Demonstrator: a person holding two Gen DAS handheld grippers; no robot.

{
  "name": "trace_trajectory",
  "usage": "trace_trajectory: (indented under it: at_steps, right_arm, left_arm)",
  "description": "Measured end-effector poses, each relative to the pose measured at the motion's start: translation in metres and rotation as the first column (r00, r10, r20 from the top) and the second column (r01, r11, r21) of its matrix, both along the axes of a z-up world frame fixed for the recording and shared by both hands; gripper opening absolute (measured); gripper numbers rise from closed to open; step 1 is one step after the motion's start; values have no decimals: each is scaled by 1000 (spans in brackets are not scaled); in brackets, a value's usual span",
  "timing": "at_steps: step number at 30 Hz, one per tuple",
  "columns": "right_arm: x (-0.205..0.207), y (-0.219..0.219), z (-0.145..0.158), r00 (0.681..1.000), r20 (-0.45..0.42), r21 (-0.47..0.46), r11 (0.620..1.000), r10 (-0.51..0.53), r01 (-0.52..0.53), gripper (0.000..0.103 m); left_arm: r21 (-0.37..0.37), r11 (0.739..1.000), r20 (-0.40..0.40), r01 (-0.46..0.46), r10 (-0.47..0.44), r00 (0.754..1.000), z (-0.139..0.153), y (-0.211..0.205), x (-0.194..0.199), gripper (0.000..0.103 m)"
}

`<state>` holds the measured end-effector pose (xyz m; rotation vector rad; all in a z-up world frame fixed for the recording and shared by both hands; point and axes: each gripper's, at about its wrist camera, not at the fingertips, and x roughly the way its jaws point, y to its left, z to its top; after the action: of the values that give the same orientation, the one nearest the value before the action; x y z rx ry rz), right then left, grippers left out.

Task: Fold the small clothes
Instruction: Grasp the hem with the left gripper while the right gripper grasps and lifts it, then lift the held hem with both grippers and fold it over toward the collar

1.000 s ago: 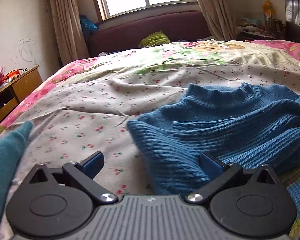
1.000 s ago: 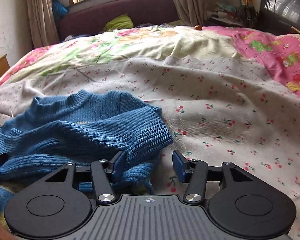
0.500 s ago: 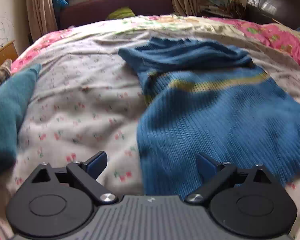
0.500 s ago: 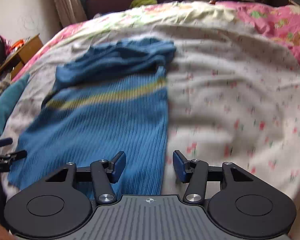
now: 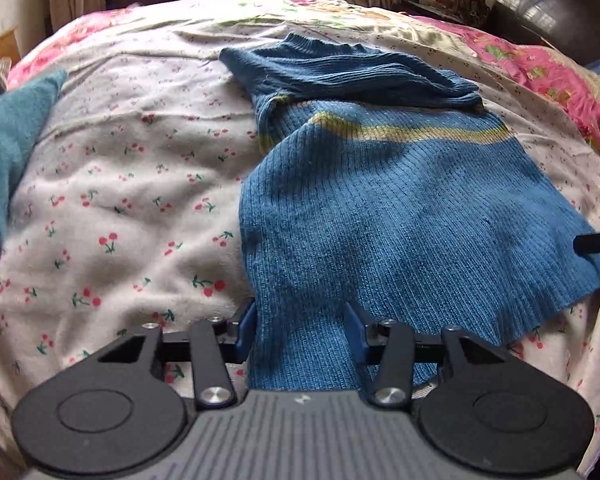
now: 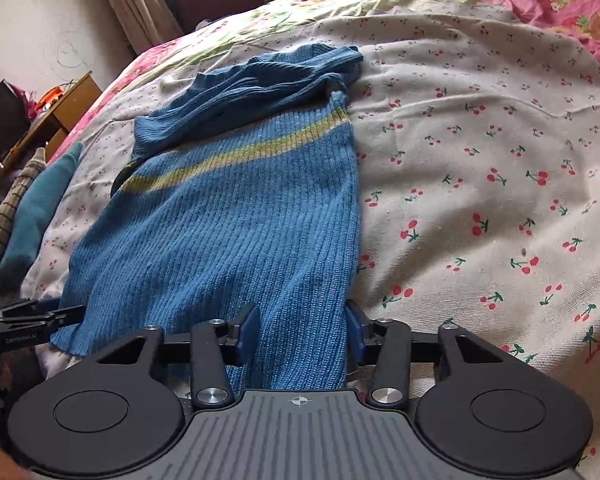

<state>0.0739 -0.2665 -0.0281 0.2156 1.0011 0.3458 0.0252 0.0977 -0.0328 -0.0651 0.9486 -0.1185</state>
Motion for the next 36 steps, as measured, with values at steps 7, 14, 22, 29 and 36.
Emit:
trace_trajectory:
  at_steps: [7, 14, 22, 29, 36]
  right_arm:
    - [1, -16, -6, 998, -51, 134, 990, -39, 46, 10]
    - [-5, -21, 3, 998, -40, 298, 952, -58, 67, 9]
    - [32, -22, 51, 989, 51, 516, 851, -140, 94, 8]
    - [166, -12, 75, 948, 149, 573, 806, -283, 150, 8]
    - [265, 19, 30, 914, 112, 354, 875, -389, 329, 15]
  left_arm:
    - [3, 1000, -4, 6, -6, 1000, -1, -1, -2, 48]
    - [-138, 990, -9, 5, -6, 1000, 16, 8, -1, 20]
    - [-500, 866, 86, -8, 59, 995, 66, 47, 54, 20]
    - [-522, 852, 203, -45, 175, 963, 75, 84, 179, 20]
    - [-419, 889, 162, -183, 272, 949, 29, 89, 257, 21]
